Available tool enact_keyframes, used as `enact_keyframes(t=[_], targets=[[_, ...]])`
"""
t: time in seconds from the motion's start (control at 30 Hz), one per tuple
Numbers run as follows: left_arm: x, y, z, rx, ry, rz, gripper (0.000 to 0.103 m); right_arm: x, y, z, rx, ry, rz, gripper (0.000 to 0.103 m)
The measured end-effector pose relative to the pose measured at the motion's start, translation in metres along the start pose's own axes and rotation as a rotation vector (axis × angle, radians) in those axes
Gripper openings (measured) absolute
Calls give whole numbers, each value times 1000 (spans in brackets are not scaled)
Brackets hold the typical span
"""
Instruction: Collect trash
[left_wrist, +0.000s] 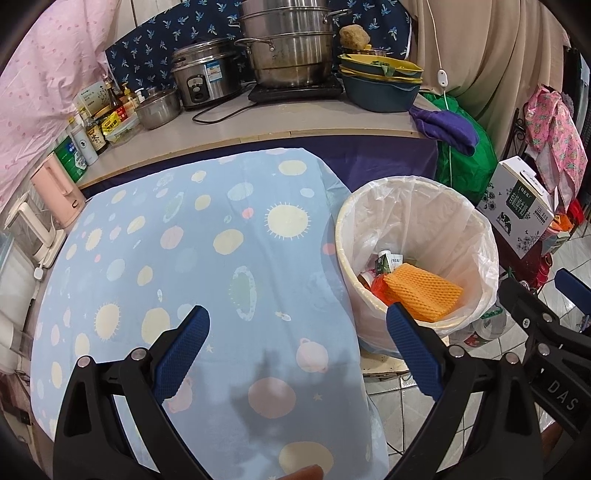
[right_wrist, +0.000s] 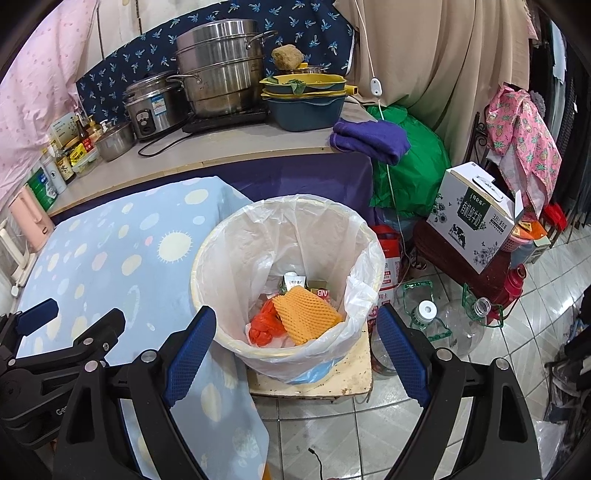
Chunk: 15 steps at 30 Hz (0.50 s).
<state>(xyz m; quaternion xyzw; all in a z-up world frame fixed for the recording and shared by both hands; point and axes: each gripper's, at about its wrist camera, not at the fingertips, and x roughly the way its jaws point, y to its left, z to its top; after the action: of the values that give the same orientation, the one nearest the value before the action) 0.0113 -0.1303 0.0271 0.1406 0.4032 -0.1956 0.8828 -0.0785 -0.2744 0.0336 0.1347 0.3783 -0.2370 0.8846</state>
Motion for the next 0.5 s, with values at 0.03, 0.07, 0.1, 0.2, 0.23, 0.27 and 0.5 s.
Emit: enact_keyframes(t=[0.03,0.07,0.1,0.2,0.23,0.27,0.5], targets=[[1,0,0,-1,1,2,92,0,0,0,0,1,0,85],[1,-1,0,-2,1,3,92,0,-1,0,0,2,1,85],[1,-1,0,0,1,2,92,0,0,0,0,1,0,85],[2,-1,0,3,1,2,92,1,-1,0,-3,3,-2,85],[2,-2,0,6,0,2,92,1,-2,-1,-2,4,-2,85],[2,-3,0,9,-1,2,92,2,-2,-1,-2,6,-2,85],[3,-7,0,17,0,-1,92,2,-3,-3,1,7,-6,85]])
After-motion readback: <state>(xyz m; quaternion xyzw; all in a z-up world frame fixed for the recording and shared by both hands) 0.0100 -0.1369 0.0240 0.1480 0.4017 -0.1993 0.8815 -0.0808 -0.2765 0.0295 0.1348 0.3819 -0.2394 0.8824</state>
